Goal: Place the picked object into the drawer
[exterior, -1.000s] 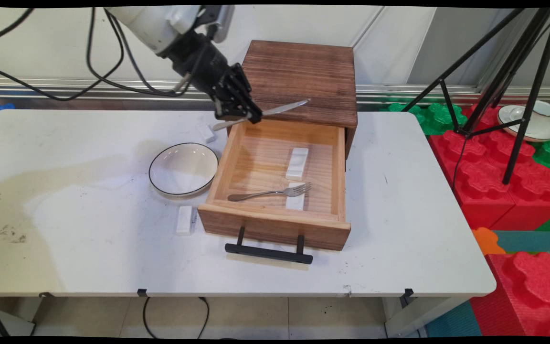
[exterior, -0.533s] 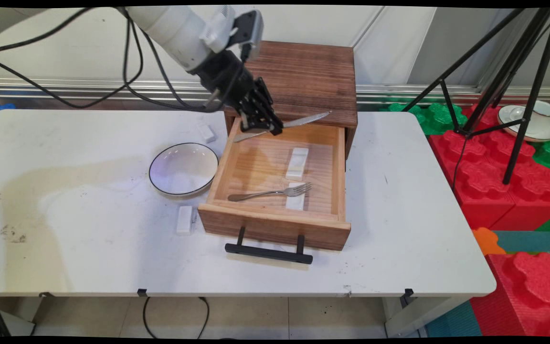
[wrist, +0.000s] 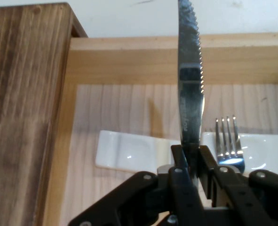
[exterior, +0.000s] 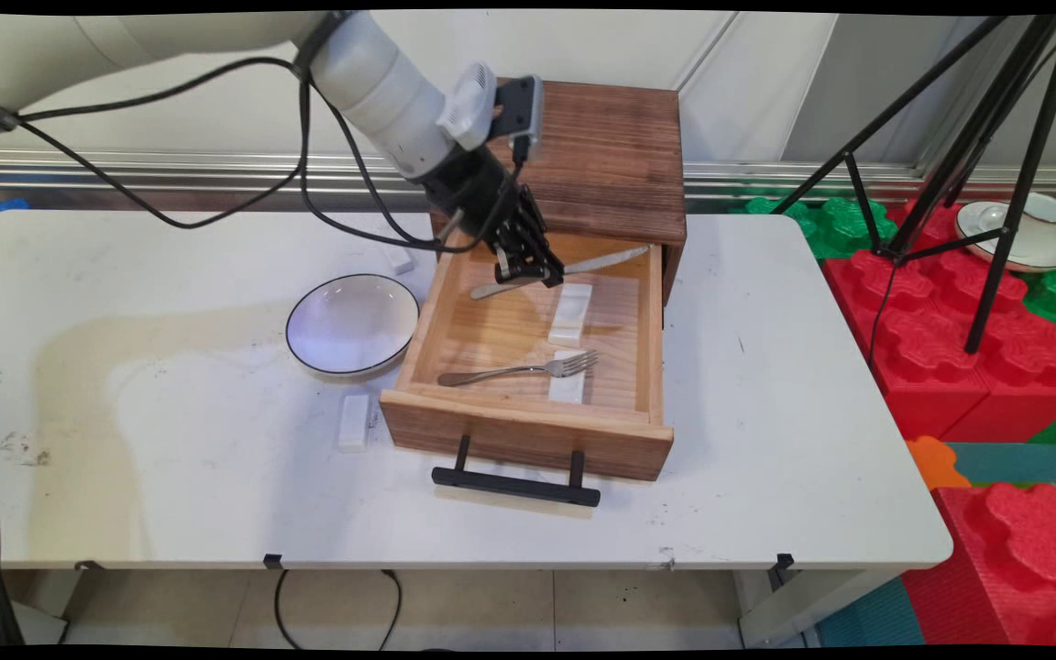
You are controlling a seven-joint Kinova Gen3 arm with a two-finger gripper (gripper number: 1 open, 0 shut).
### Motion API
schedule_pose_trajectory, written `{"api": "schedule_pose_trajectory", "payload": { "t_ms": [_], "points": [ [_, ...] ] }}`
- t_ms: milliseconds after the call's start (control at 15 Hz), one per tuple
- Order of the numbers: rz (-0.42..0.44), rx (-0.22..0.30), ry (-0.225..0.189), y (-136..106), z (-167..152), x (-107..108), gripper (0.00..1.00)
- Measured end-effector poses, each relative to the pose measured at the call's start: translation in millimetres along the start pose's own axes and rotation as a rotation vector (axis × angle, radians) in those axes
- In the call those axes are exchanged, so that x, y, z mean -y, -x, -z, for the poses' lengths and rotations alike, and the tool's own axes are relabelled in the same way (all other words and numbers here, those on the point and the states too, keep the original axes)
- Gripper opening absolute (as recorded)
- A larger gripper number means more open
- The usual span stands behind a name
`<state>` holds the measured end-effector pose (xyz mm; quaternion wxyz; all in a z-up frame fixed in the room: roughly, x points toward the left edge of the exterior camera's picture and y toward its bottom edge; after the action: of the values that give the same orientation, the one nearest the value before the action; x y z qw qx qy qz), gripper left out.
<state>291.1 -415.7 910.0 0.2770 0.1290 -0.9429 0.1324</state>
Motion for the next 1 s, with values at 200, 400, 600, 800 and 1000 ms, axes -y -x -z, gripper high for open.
{"api": "schedule_pose_trajectory", "payload": {
  "t_ms": [200,400,600,800,1000],
  "points": [
    [0.018,0.022,0.003,7,-19,3,0.0],
    [0.037,0.043,0.004,15,-33,7,0.0],
    [0.048,0.057,0.003,21,-43,11,0.0],
    [0.055,0.071,0.004,27,-51,14,0.0],
    [0.059,0.083,0.005,32,-56,17,0.0]
  ]
}}
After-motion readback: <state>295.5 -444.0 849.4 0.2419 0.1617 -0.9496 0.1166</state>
